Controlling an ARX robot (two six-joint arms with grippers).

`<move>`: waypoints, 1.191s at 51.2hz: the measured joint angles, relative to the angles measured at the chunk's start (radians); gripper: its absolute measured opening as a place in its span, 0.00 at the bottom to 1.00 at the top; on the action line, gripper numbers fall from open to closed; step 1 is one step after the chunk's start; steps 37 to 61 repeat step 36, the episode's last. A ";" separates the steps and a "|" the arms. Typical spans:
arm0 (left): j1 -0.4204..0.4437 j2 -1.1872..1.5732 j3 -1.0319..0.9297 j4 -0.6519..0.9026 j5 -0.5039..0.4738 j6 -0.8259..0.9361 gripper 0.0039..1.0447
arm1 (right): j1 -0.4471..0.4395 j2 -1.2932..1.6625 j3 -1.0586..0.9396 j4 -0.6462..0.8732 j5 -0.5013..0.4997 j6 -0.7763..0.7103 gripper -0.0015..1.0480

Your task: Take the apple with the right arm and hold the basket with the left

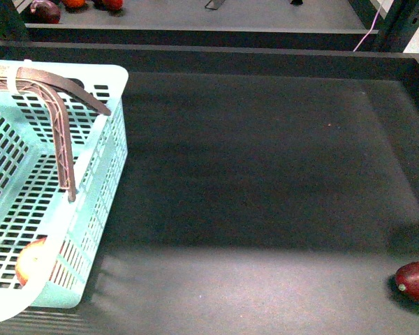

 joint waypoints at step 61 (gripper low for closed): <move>0.000 0.000 0.000 0.000 0.000 0.000 0.79 | 0.000 0.000 0.000 0.000 0.000 0.000 0.92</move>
